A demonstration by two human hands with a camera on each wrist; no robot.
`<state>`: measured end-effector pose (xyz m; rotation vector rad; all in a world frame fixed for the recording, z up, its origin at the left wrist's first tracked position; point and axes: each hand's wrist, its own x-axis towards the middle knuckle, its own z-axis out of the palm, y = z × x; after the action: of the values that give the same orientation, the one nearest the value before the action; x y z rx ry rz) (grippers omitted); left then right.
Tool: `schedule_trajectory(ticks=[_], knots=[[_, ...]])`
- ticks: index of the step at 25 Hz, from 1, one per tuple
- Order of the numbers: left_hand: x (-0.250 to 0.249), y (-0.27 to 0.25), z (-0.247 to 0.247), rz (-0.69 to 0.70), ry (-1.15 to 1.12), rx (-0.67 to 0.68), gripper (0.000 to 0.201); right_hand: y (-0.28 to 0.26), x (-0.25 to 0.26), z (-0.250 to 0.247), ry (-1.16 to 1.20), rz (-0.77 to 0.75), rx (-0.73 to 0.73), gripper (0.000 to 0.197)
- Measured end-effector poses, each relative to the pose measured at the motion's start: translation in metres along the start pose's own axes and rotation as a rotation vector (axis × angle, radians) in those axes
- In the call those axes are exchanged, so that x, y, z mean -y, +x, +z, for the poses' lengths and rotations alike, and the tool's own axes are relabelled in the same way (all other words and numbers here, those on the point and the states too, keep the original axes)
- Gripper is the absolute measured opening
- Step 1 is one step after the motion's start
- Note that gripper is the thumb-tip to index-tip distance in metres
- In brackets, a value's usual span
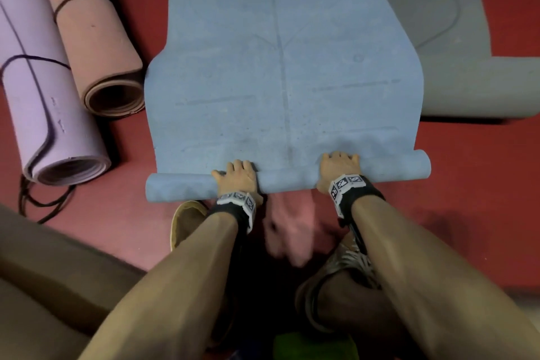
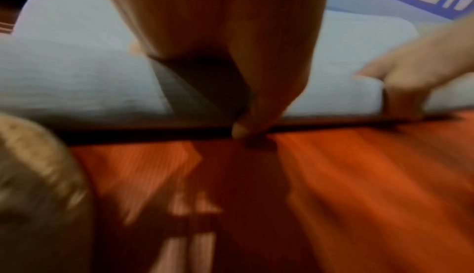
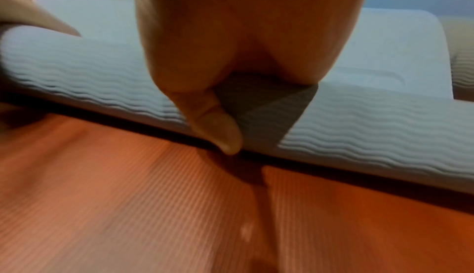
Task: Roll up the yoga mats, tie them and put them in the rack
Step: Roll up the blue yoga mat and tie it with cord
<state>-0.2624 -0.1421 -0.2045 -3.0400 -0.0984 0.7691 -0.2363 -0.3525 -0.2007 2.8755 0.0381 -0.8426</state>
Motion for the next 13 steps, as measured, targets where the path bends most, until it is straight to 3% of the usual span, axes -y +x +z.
schedule_trajectory(ticks=[2,5,7,10,13], knots=[[0.001,-0.017,0.009,0.055,0.085,-0.119,0.035,0.009,-0.004,-0.015,0.015,-0.037,0.097,0.036],[-0.002,-0.017,0.003,0.012,0.087,-0.042,0.042,0.013,-0.006,-0.030,0.031,-0.093,0.198,0.013],[-0.004,-0.004,-0.004,0.016,0.095,0.034,0.051,0.008,-0.006,-0.026,0.056,-0.059,0.142,0.023],[-0.007,0.015,-0.012,0.000,0.095,0.103,0.046,-0.006,-0.002,-0.003,-0.001,-0.043,-0.032,0.060],[-0.003,0.035,-0.018,0.022,0.130,0.249,0.042,-0.024,0.007,0.012,-0.050,-0.062,-0.202,0.067]])
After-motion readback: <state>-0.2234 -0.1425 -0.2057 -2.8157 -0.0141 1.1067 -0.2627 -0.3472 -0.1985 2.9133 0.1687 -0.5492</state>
